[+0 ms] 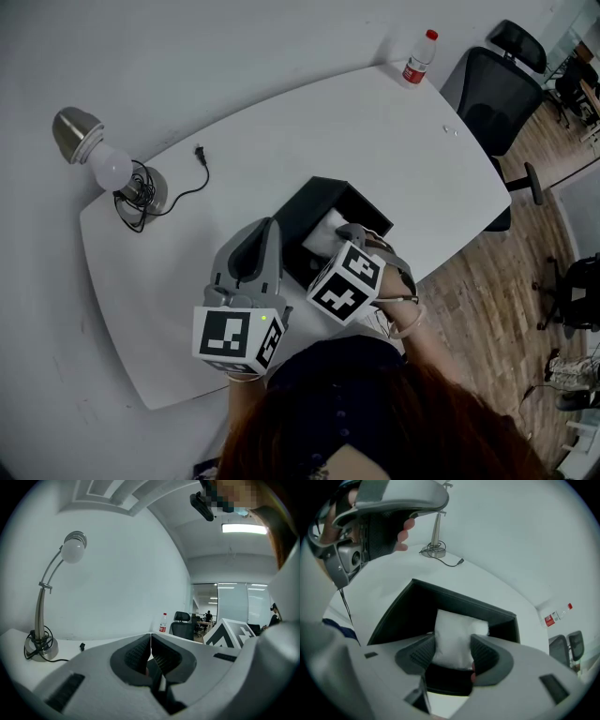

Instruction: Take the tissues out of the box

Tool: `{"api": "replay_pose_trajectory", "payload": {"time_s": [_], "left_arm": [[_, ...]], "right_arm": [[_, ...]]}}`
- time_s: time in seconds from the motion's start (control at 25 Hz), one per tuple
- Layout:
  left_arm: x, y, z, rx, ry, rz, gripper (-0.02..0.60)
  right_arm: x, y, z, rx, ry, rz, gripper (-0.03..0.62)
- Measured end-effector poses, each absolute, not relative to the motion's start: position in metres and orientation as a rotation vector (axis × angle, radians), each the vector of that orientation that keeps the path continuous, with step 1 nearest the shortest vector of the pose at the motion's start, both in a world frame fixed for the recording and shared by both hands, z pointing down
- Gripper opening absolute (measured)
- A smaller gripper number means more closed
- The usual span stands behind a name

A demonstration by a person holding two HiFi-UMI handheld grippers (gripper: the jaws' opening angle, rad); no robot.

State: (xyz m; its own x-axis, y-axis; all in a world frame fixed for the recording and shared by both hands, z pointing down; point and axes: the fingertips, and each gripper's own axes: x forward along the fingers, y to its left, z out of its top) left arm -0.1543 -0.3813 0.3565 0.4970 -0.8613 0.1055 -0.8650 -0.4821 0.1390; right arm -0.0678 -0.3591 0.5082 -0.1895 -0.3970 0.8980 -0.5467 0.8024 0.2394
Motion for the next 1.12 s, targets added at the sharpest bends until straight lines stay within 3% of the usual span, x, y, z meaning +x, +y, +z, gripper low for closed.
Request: {"api": "replay_pose_trajectory", "payload": {"time_s": [1.12], "left_arm": [[-0.157, -0.322, 0.345, 2.552, -1.587, 0.063, 0.025]], "right_arm": [[-0.070, -0.349, 0.467, 0.877, -2.019, 0.042, 0.232]]}}
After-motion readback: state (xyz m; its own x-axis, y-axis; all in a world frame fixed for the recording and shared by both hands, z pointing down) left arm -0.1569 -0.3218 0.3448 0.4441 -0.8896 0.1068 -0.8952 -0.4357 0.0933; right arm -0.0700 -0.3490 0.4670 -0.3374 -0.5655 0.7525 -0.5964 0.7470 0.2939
